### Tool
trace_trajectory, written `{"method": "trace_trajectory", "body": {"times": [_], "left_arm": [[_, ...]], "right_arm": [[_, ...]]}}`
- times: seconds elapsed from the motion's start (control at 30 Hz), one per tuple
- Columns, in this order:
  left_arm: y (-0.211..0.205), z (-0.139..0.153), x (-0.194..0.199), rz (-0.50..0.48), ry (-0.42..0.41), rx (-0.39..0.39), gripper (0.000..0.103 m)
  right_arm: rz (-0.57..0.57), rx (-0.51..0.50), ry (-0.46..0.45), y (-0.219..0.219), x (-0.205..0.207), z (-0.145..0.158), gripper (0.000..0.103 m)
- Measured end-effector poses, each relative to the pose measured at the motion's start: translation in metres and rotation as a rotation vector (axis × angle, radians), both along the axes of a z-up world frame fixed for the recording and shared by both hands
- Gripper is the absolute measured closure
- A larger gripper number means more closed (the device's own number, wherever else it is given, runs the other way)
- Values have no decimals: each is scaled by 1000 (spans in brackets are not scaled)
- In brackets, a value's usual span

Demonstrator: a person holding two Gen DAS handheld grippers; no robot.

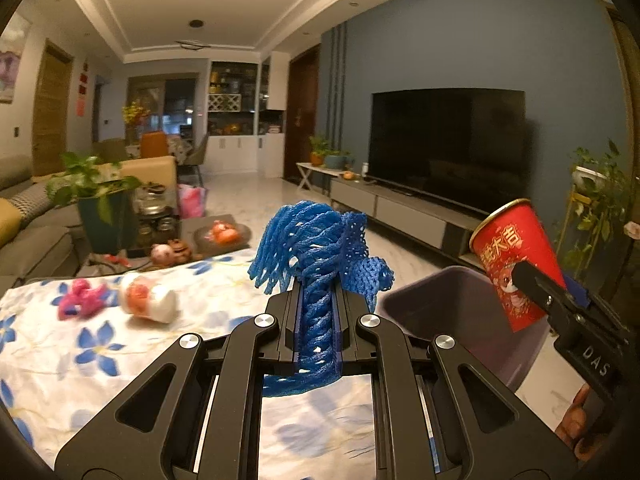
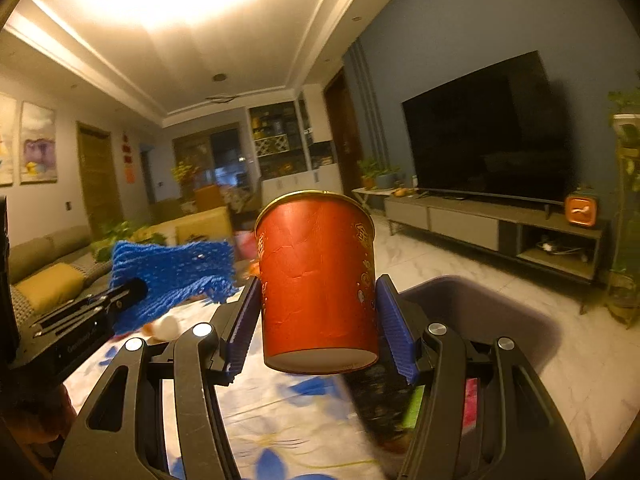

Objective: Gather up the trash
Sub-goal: 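Carry the blue mesh net and red paper cup over the grey bin with both tools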

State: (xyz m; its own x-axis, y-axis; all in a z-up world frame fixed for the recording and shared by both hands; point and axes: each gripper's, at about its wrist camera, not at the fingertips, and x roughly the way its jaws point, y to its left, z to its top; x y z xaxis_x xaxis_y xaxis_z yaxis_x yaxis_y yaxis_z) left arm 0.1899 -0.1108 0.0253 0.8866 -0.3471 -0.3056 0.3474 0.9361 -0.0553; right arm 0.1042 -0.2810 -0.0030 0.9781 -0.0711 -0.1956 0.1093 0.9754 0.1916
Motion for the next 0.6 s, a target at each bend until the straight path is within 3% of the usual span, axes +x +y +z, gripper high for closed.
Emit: {"method": "trace_trajectory", "body": {"times": [0.2, 0.6], "left_arm": [[-36, -8, 15, -70, 20, -7, 93], [-81, -33, 43, -163, 61, -11, 92]], "right_arm": [[-84, 11, -13, -30, -1, -3, 46], [-139, 7, 2, -57, 6, -17, 45]]}}
